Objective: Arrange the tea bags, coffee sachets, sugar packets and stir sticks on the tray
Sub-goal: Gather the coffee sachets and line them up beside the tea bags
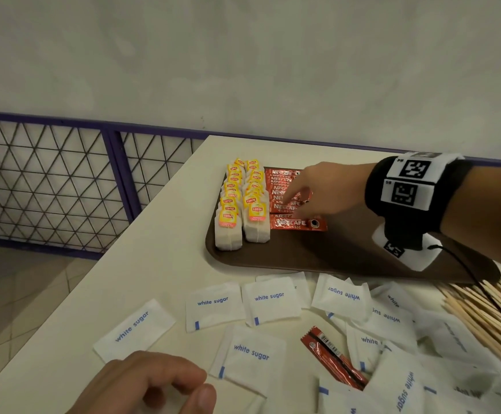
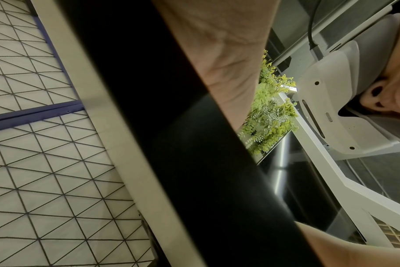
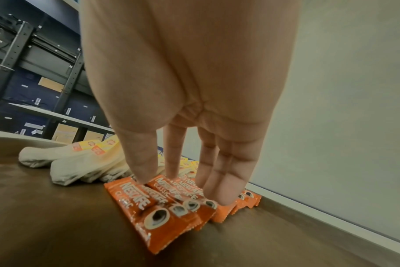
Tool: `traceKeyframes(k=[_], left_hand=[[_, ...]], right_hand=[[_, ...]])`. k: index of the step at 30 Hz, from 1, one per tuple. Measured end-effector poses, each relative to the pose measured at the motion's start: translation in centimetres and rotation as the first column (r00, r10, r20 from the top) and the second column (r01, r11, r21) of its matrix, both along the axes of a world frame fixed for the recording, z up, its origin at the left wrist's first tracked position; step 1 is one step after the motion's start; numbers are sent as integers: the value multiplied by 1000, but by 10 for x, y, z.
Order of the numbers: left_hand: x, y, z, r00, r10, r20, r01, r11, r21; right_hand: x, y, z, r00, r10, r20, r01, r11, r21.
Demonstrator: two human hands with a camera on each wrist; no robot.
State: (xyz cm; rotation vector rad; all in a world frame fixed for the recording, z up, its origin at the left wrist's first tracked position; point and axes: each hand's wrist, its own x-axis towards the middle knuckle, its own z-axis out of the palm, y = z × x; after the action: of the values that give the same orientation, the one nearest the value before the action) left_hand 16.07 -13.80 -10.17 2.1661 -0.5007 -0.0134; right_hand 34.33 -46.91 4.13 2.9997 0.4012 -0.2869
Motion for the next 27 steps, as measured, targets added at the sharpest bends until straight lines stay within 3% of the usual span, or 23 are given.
traceKeyframes(k=[1,3,6,9,12,16,20,24,27], left_hand=[[0,-15,24,987,71,141,-66,997,-40],[-15,-25,33,939,174,297,-138,981,-136],[-13,-26,26,928,282,245,-244,954,-175],[-27,-31,40,933,243,267,-208,966,-153],[-41,-37,56,924,73,376,-90,996,27],[-62,-48,61,830,-263,492,71,925,374],[-73,-55,64,780,-441,443,154,823,547],[-87,-72,66,741,-575,348,215,693,688],[-92,-86,64,741,-607,287,228,629,743]], right_hand=[[-2,-2,1,1000,-12,10,12,1000,20],[-10,-4,6,998,-44,49,41,997,61],[-48,-2,15,999,-33,-20,36,987,157],[-107,13,21,955,74,-288,8,962,275],[-154,29,9,915,73,-396,9,979,201],[-176,43,-11,974,20,-226,-2,997,78],[-178,59,-9,966,-26,-258,57,992,113],[-183,71,-8,986,-29,-162,46,993,106],[-189,63,5,995,-55,-77,74,962,262]])
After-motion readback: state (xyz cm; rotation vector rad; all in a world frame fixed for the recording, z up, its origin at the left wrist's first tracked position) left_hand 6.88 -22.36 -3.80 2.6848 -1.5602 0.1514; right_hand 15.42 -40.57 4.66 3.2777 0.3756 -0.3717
